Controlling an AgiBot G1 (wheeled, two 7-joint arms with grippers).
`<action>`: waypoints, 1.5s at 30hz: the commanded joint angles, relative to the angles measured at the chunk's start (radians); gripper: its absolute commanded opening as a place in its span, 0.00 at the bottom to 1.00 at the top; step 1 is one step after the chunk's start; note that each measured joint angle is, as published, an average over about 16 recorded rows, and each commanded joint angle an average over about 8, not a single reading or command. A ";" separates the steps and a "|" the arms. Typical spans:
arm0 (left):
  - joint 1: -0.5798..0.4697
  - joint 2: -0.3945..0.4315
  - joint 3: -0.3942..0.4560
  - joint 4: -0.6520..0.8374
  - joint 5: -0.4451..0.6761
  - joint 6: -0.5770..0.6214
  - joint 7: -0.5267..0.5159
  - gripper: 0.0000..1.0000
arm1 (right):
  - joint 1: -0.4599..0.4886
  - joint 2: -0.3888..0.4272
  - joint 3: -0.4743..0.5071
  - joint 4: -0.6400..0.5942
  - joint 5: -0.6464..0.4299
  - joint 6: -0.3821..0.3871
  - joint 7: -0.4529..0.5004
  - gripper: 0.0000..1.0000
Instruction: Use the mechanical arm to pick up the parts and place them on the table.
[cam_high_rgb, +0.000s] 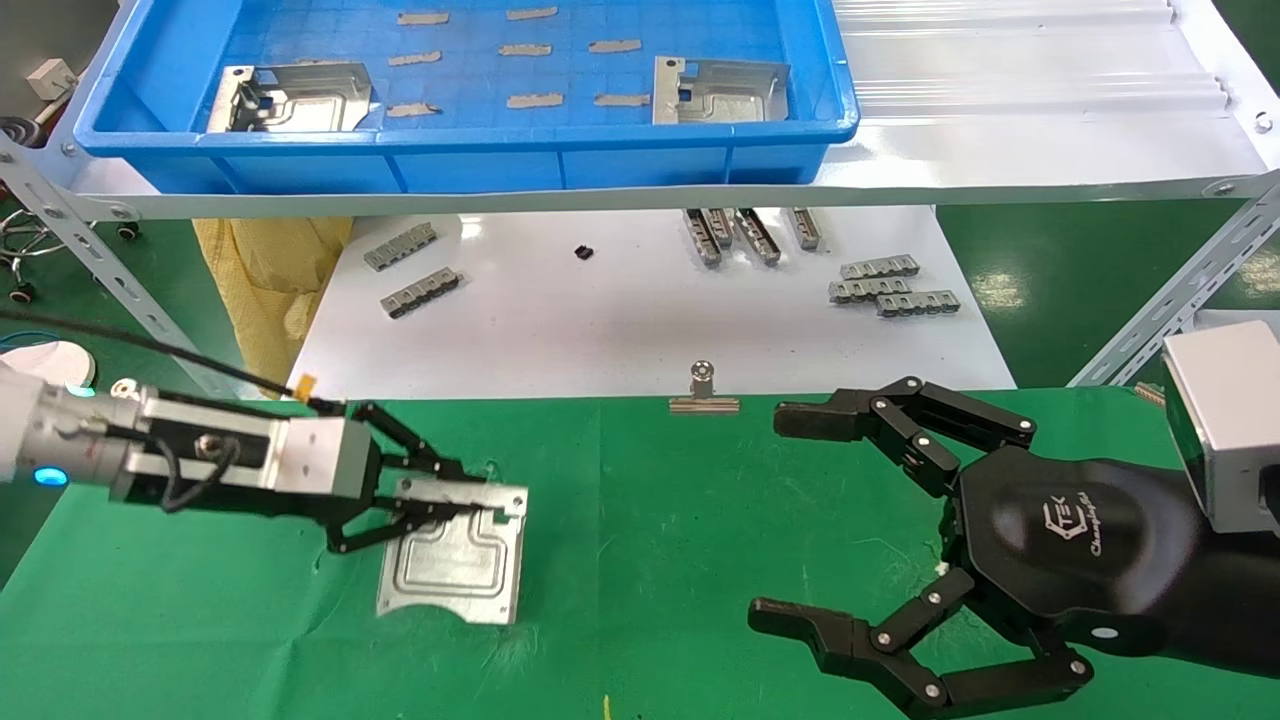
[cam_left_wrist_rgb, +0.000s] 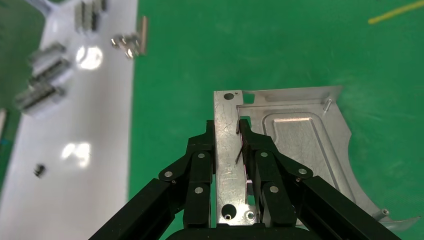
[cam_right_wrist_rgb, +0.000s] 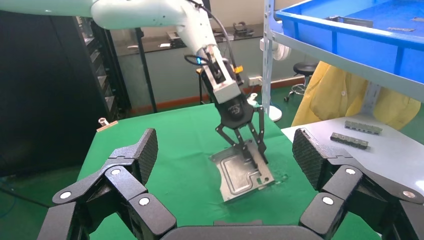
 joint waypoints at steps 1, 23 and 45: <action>0.007 0.008 0.009 0.034 0.010 -0.008 0.013 0.49 | 0.000 0.000 0.000 0.000 0.000 0.000 0.000 1.00; 0.008 -0.001 -0.060 0.182 -0.087 0.040 -0.019 1.00 | 0.000 0.000 0.000 0.000 0.000 0.000 0.000 1.00; 0.097 -0.052 -0.134 0.099 -0.193 0.039 -0.164 1.00 | 0.000 0.000 0.000 0.000 0.000 0.000 0.000 1.00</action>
